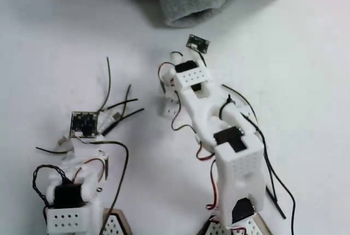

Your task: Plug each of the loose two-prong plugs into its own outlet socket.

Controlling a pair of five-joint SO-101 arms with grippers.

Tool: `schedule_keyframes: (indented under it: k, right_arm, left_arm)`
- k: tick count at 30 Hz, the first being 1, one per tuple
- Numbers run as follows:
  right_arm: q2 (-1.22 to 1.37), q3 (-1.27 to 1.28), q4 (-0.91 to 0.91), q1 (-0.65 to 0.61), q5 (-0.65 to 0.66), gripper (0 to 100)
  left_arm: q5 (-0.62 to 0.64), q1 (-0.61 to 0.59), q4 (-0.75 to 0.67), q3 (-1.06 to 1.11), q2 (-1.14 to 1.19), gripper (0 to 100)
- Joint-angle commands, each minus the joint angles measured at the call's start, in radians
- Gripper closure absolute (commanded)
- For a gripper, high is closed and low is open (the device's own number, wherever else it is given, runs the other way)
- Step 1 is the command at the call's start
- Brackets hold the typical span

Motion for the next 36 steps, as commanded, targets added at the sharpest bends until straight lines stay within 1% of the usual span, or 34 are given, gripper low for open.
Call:
schedule_keyframes:
  k: [1,3,4,5,9,11,15,20,22,26,29,36]
  right_arm:
    - [0.027,-0.152,0.120,-0.013,-0.011,72.1]
    - [0.018,-0.212,0.165,-0.013,-0.008,62.4]
    - [0.007,-0.245,0.188,-0.013,-0.003,59.4]
    - [-0.007,-0.282,0.216,-0.010,-0.003,58.2]
    - [-0.076,-0.437,0.328,0.010,0.014,58.7]
    - [-0.113,-0.511,0.374,0.016,0.089,58.7]
    - [-0.188,-0.631,0.479,0.019,0.310,58.7]
    - [-0.249,-0.655,0.674,0.036,0.563,58.7]
    - [-0.252,-0.654,0.700,0.035,0.628,58.7]
    - [-0.274,-0.580,0.702,0.041,0.718,58.7]
    - [-0.312,-0.427,0.702,0.033,0.781,58.7]
    - [-0.447,-0.092,0.598,0.036,0.798,58.7]
  left_arm:
    - [0.000,0.004,-0.017,-0.002,0.004,98]
    - [0.000,0.004,-0.017,-0.002,0.004,98]
    - [0.000,0.004,-0.017,-0.002,0.004,98]
    - [0.000,0.004,-0.017,-0.002,0.004,98]
    - [0.000,0.004,-0.017,-0.002,0.004,98]
    - [0.000,0.004,-0.017,-0.002,0.004,98]
    - [0.000,0.004,-0.017,-0.002,0.004,98]
    - [0.000,0.004,-0.017,-0.002,0.004,98]
    - [0.000,0.004,-0.017,-0.002,0.004,98]
    - [0.000,0.004,-0.017,-0.002,0.004,98]
    - [0.000,0.004,-0.017,-0.002,0.004,98]
    - [0.000,0.004,-0.017,-0.002,0.004,98]
